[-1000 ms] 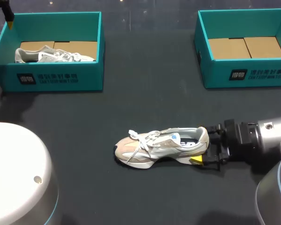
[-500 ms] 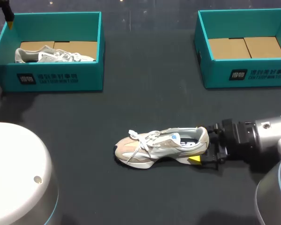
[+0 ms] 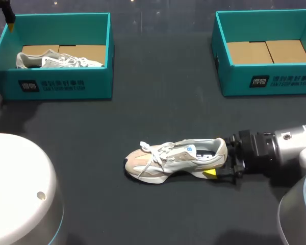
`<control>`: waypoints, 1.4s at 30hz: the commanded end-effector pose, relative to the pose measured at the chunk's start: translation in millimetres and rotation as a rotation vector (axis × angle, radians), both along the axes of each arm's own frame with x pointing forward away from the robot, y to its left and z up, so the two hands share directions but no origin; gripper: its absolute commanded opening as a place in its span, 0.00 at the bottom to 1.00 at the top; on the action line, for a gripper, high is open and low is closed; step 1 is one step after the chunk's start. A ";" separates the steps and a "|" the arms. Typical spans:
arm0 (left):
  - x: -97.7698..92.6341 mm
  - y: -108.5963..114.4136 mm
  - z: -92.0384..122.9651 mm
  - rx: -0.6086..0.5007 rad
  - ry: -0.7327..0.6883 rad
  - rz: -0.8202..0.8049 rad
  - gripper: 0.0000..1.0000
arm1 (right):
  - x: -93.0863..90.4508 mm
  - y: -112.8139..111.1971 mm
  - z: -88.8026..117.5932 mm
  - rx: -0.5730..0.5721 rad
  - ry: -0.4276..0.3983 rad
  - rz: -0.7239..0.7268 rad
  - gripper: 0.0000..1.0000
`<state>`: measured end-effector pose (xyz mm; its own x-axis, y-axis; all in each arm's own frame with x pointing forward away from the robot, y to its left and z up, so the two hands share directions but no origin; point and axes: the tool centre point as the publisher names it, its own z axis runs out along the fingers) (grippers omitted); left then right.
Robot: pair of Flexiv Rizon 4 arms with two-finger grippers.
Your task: Take the shoe out of the shoebox, open the shoe tongue, remove and reinsert the insole, then place the shoe into the shoebox
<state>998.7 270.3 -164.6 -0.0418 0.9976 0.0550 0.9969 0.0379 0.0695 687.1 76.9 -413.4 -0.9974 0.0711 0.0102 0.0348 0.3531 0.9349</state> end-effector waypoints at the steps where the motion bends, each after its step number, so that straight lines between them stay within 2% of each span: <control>1: -0.2 0.5 0.7 0.002 0.000 -0.001 1.00 | 4.0 2.4 0.2 -0.010 0.001 0.013 0.00; 16: -0.2 0.5 0.7 0.002 0.000 -0.001 1.00 | 18.8 6.4 2.1 -0.014 -0.005 0.051 0.00; 42: -0.2 0.5 0.7 0.002 0.000 -0.001 1.00 | 14.0 6.6 0.7 -0.013 0.000 0.049 0.00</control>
<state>998.7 270.3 -164.6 -0.0418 0.9976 0.0550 0.9969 0.0379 0.0695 702.6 82.2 -413.0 -0.9997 0.0215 0.0095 0.0167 0.3631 0.9316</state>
